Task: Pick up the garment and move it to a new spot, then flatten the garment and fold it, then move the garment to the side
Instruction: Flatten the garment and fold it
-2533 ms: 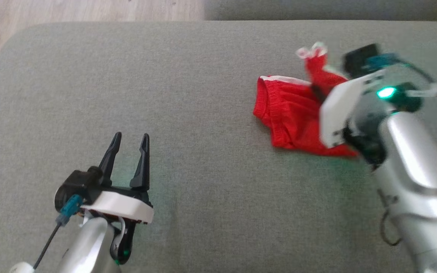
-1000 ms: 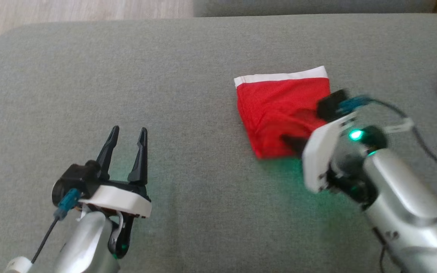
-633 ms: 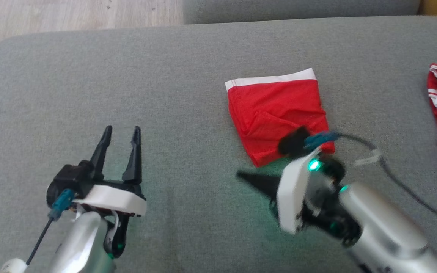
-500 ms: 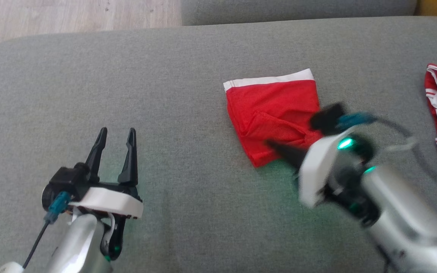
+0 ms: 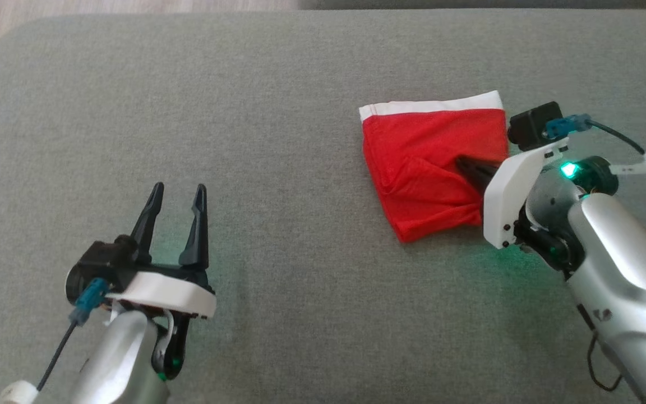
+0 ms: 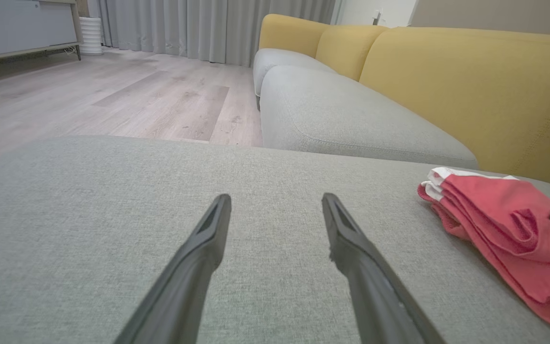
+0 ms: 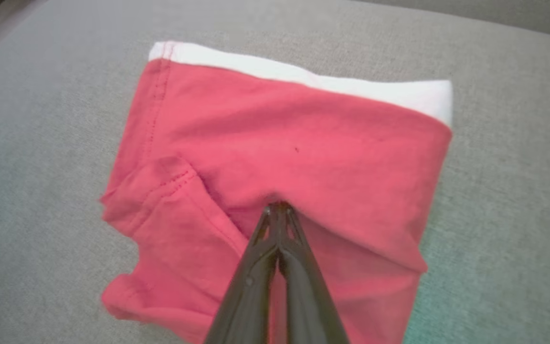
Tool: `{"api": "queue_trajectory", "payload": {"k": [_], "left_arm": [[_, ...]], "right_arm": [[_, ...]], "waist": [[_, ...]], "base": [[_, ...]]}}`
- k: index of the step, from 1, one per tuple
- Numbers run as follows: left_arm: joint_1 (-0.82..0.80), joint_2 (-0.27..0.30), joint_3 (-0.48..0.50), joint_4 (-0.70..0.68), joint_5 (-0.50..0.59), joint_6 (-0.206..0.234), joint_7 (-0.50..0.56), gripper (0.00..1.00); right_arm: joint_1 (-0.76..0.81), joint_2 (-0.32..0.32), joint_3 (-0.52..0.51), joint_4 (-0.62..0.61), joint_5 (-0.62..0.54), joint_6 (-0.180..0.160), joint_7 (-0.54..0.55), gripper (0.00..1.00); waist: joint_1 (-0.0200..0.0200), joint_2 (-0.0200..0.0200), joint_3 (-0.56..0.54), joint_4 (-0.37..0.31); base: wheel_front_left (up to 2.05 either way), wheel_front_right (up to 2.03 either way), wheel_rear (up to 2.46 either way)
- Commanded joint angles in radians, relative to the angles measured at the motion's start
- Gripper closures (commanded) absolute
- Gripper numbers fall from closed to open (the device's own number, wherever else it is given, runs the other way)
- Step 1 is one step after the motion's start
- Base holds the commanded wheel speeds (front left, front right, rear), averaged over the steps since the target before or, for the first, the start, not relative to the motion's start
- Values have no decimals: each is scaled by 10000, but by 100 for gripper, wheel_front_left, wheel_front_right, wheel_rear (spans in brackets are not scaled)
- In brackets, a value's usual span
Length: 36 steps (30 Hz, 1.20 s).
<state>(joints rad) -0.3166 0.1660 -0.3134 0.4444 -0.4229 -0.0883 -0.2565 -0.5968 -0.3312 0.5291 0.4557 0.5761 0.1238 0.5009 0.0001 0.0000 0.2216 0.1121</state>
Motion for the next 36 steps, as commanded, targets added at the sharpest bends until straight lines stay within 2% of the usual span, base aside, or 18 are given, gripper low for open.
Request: {"api": "queue_trajectory", "payload": {"k": [1, 4, 7, 8, 13, 15, 18, 20, 24, 27, 30, 36], "left_arm": [[-426, 198, 319, -309, -44, 32, -50, 0], [-394, 201, 334, -280, -54, 43, -50, 0], [-319, 212, 377, -234, -79, 71, -51, 0], [-319, 212, 377, -234, -79, 71, -51, 0], [-193, 225, 465, -221, -127, 127, -52, 0], [-109, 255, 520, -236, -143, 154, -52, 0], [84, 316, 710, -321, -164, 236, -52, 0], [263, 356, 857, -380, -172, 316, -52, 0], [711, 457, 1185, -495, -219, 428, -52, 0], [1077, 526, 1445, -634, -221, 549, -52, 0], [1433, 586, 1638, -774, -193, 675, -52, 0], [1979, 615, 1806, -918, -222, 800, -53, 0]], "right_arm": [[-266, 102, 220, -97, 59, 69, 21, 100], [-53, 312, 707, -75, 800, 69, 538, 100], [404, 454, 1284, -582, 1821, 69, 1209, 100], [404, 454, 1284, -582, 1821, 69, 1209, 100], [1254, 356, 2353, -1875, 3015, 69, 2066, 100], [1487, 287, 2487, -2418, 3253, 69, 1922, 100], [1748, 248, 1996, -3043, 3087, 69, 766, 100], [1986, 328, 1303, -3304, 2707, 69, -405, 0], [2546, 499, -226, -3557, 1269, 69, -2762, 0], [3108, 713, -1367, -3423, 81, 69, -3927, 0], [3674, 1032, -2410, -3204, -895, 69, -4583, 0], [4557, 1430, -3925, -2643, -2484, 69, -5058, 0]], "waist": [[-1, 0, 46, 47], [-1, 0, 0, 22], [-1, 0, -137, -89], [-1, 0, -137, -89], [-1, 0, -372, -378], [-1, 0, -493, -505], [-1, 0, -744, -706], [-1, 0, -919, -824], [-1, 0, -1303, -1081], [-1, 0, -1612, -1264], [-1, 0, -1894, -1398], [-1, 0, -2336, -1529]], "base": [[0, 0, 0], [0, 0, 0], [0, 0, 0], [0, 0, 0], [0, 0, 0], [0, 0, 0], [0, 0, 0], [0, 0, 0], [0, 0, 0], [0, 0, 0], [0, 0, 0], [0, 0, 0]]}}
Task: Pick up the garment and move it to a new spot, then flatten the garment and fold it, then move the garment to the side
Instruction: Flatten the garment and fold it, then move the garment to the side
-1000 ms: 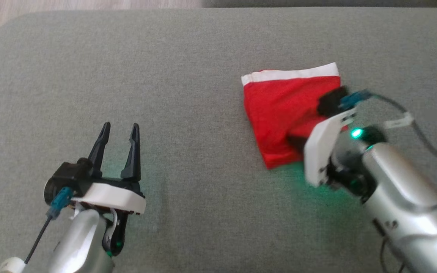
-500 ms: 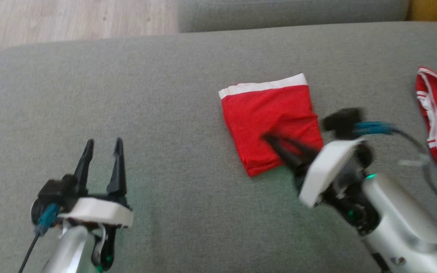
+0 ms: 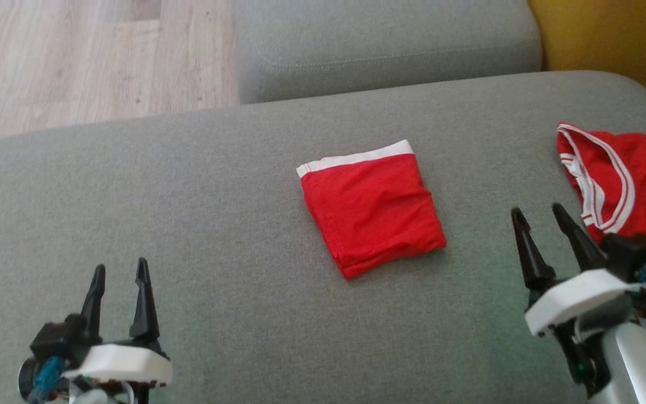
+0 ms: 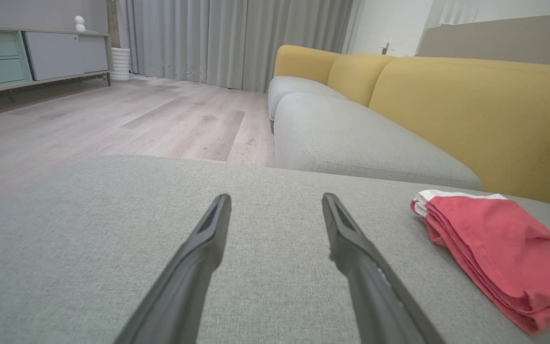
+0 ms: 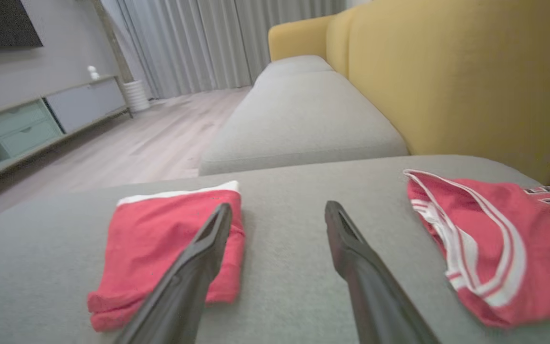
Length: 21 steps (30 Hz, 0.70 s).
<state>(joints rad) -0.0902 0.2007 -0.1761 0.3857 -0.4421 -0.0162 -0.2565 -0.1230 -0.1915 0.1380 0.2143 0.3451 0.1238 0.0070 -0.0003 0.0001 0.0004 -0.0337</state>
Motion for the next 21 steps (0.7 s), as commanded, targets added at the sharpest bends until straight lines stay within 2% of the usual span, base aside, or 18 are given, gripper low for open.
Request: {"api": "queue_trajectory", "payload": {"k": [1, 9, 21], "left_arm": [[-233, 271, 438, -356, -28, 100, -53, 0], [6, 379, 479, -416, -6, 196, -53, 0], [-91, 422, 375, -426, -80, 171, -17, 0]], "right_arm": [[-86, 56, -148, -134, -351, 69, -134, 0], [4, 219, -201, 250, -726, 69, -131, 0], [-305, 229, 289, 324, -240, 69, 251, 0]], "waist": [[3, -1, -155, -83], [3, -1, -246, -236], [3, -1, -2, -59]], "base": [[0, 0, 0], [0, 0, 0], [0, 0, 0]]}}
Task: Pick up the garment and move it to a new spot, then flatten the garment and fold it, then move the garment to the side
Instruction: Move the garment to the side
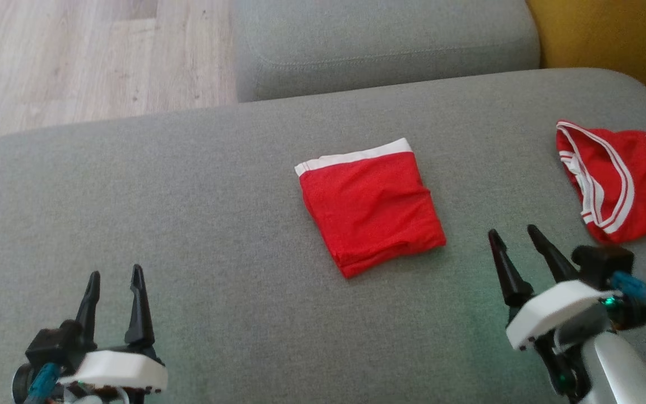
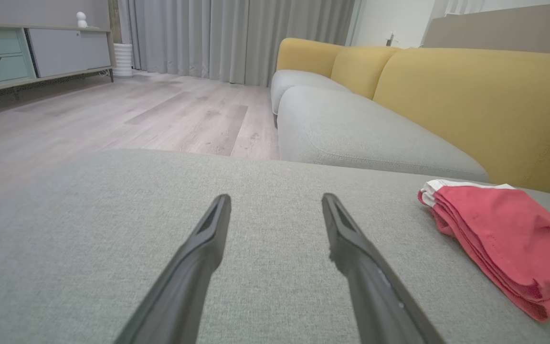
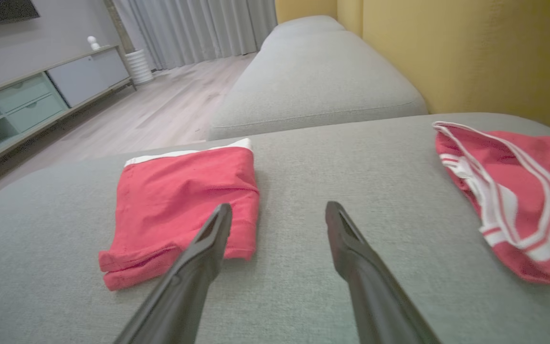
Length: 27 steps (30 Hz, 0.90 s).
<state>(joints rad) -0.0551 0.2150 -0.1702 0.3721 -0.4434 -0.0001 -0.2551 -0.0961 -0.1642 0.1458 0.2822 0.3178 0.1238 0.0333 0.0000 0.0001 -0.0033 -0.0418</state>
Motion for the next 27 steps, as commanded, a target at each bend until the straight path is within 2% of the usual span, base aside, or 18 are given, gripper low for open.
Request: {"api": "queue_trajectory", "payload": {"k": [1, 5, 8, 12, 17, 23, 27], "left_arm": [[-467, 276, 306, -337, -58, 29, -30, 0], [-714, 328, 309, -583, -19, 61, -32, 0], [-998, 295, 273, -800, 27, 80, -36, 0], [-1462, 178, 137, -937, 88, 30, -42, 0], [-2050, -1, -123, -837, 208, -151, -50, 0], [-2448, -143, -246, -753, 317, -299, -59, 0], [-2540, -182, -211, -668, 355, -376, -63, 0]], "right_arm": [[-724, -53, 269, -403, 82, 69, 49, 0], [-1846, -26, 507, -606, 329, 69, 555, 0], [-2913, 53, 652, -263, 655, 69, 1613, 0], [-4158, 186, 681, 773, 931, 69, 2697, 0], [-5015, 391, 572, 2660, 1028, 69, 3782, 0], [-5711, 453, 806, 4128, 909, 69, 3837, 0], [-5968, 644, 1291, 4857, 1261, 69, 4479, 0]], "waist": [[0, -1, 117, 43], [0, -1, 703, 145], [0, -1, 1196, 299], [0, -1, 1813, 638], [0, -1, 2354, 1054], [0, -1, 2762, 1249], [0, -1, 2862, 1226]], "base": [[0, 0, 0], [0, 0, 0], [0, 0, 0], [0, 0, 0], [0, 0, 0], [0, 0, 0], [0, 0, 0]]}}
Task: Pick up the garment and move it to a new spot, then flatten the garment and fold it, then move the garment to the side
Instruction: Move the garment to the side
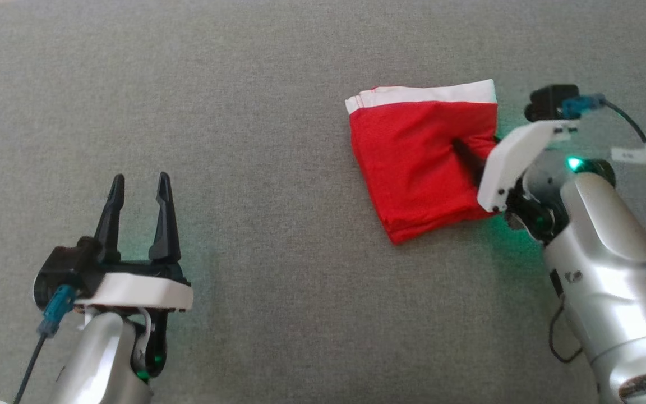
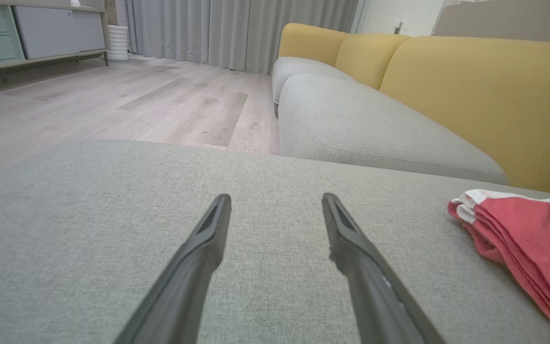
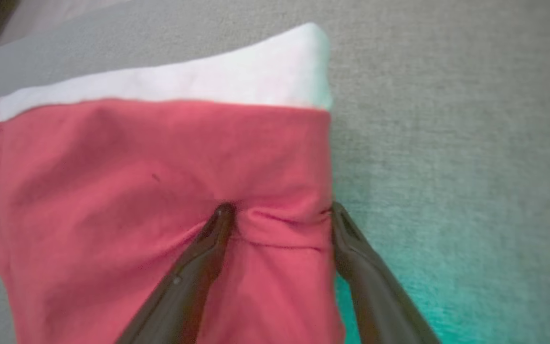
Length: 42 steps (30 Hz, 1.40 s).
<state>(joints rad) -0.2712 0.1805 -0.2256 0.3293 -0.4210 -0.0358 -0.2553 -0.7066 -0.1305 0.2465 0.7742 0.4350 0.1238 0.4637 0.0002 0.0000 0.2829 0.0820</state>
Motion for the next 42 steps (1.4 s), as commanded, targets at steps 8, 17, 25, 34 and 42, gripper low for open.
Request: {"api": "queue_trajectory", "payload": {"k": [8, 17, 25, 34, 42], "left_arm": [[-251, 126, 654, -261, 220, -67, -63, 0], [-46, 105, 936, -543, 317, -79, -64, 0], [-374, 204, 704, -756, 521, -165, 23, 0], [-921, 825, 639, -1534, 824, -115, 593, 0], [-1202, 1236, 606, -2358, 1017, -20, 1077, 0]], "right_arm": [[-340, -661, 2263, -1239, 1030, 69, 487, 100], [-1243, -2886, 4311, -3704, 1734, 69, 1410, 100], [-1870, -5212, 4830, -3881, 1548, 69, 975, 100], [-2392, -5846, 3427, -1992, 749, 69, -1192, 100], [-2482, -5501, 2012, -492, -96, 69, -2269, 22]], "waist": [[-2, 0, -120, -684], [-2, 0, -232, -2109], [-2, 0, 400, -3032], [-2, 0, 1848, -3291], [-2, 0, 2631, -3414]], "base": [[0, 0, 0], [0, 0, 0], [0, 0, 0], [0, 0, 0], [0, 0, 0]]}}
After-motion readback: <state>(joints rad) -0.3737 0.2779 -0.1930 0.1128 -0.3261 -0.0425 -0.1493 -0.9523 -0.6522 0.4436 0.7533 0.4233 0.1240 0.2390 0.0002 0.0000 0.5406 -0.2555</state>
